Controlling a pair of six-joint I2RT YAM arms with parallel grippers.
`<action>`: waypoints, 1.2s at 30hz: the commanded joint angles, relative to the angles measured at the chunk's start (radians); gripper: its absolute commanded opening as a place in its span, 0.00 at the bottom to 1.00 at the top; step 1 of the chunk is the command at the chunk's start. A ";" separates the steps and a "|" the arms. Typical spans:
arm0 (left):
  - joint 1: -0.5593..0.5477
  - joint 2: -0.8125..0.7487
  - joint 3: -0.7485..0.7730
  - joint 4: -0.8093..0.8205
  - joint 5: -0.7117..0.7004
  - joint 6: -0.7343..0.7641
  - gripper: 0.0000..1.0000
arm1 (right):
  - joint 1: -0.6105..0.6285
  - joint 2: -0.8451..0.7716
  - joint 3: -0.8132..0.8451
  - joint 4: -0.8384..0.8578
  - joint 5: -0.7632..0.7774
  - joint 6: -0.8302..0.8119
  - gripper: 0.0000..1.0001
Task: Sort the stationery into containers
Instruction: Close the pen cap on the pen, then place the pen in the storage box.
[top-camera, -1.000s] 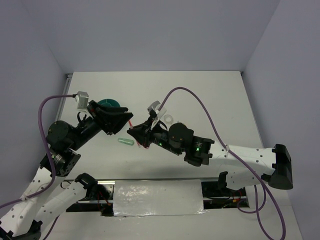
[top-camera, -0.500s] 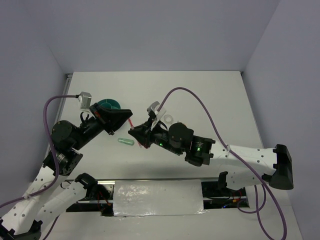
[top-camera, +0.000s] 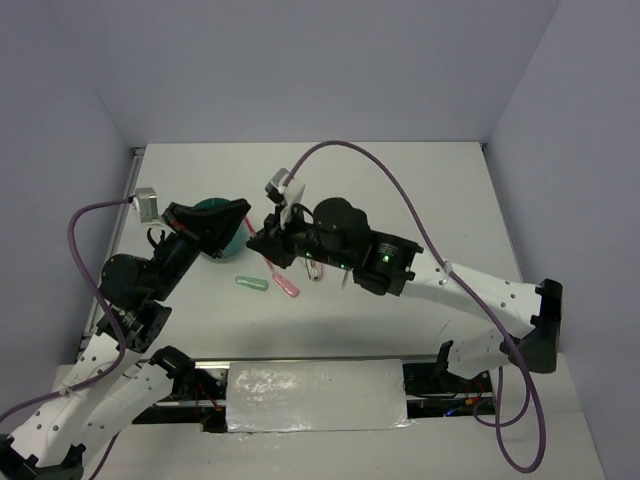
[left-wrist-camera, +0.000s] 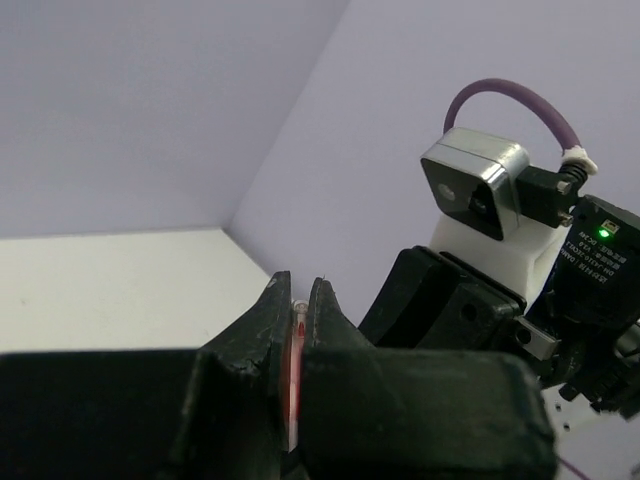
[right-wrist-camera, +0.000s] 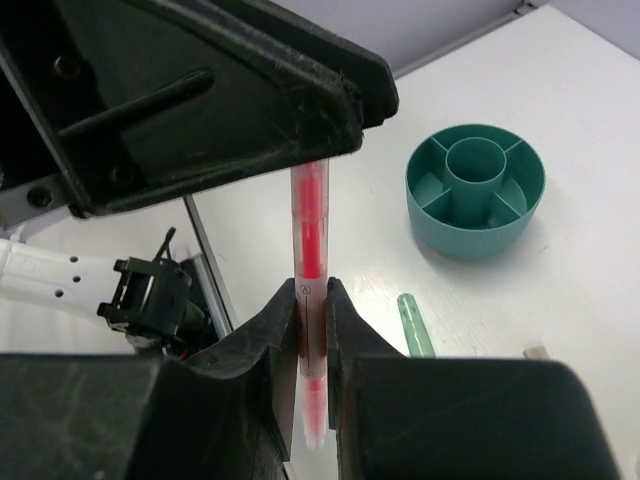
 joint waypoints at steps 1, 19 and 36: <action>-0.097 0.033 -0.094 -0.122 0.175 -0.017 0.00 | -0.014 0.063 0.279 0.201 -0.067 -0.042 0.00; -0.160 -0.007 0.007 -0.368 -0.030 0.124 0.11 | -0.009 -0.060 0.085 0.236 -0.058 -0.020 0.00; -0.160 -0.030 0.151 -0.391 0.040 0.181 0.44 | 0.026 -0.138 -0.139 0.265 -0.069 0.039 0.00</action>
